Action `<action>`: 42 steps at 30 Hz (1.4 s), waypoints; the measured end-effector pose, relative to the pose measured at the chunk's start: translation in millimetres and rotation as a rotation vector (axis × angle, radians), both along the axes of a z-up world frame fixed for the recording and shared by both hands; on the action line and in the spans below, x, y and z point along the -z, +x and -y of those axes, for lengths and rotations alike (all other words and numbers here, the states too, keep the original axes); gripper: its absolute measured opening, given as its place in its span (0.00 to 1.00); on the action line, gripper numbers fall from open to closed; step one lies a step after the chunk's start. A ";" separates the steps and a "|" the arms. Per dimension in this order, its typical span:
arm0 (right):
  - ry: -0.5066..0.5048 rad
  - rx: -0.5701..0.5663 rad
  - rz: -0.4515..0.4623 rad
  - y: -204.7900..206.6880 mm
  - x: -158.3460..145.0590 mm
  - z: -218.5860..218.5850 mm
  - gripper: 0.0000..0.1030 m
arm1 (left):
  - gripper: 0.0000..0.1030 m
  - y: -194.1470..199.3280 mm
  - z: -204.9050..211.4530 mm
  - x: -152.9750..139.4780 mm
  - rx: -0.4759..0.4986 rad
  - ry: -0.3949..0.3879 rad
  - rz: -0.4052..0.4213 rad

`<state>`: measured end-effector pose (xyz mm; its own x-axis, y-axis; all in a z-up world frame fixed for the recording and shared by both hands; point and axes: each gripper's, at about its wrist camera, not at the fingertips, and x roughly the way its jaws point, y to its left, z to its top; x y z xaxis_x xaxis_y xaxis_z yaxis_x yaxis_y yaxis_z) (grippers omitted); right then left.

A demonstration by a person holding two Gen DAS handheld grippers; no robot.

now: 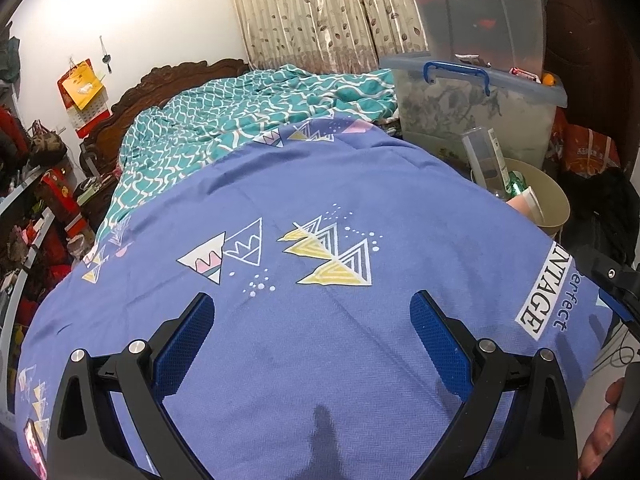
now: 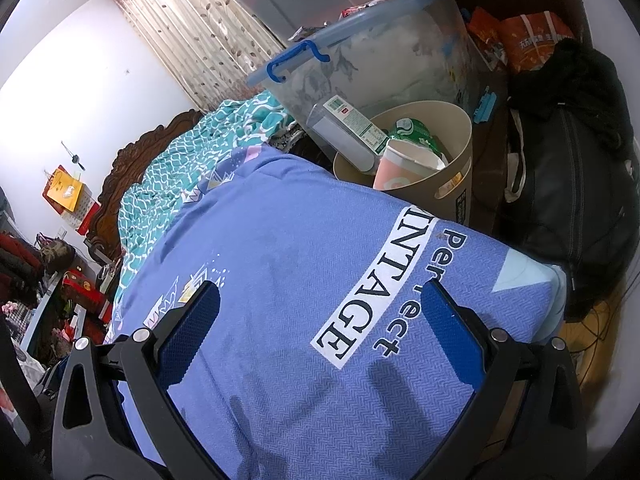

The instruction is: Collect trash

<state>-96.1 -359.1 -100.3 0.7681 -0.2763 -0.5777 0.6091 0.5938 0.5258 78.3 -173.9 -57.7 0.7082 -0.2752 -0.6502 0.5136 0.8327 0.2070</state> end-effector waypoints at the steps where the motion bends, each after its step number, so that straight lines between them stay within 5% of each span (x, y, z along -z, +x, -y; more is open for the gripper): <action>1: 0.001 0.000 0.000 0.1 0.0 -0.2 0.97 | 0.92 0.5 -0.8 0.2 0.000 -0.004 -0.004; 42: 0.004 -0.011 -0.003 3.7 7.3 -2.2 0.97 | 0.92 0.9 -2.9 4.7 -0.001 0.010 -0.013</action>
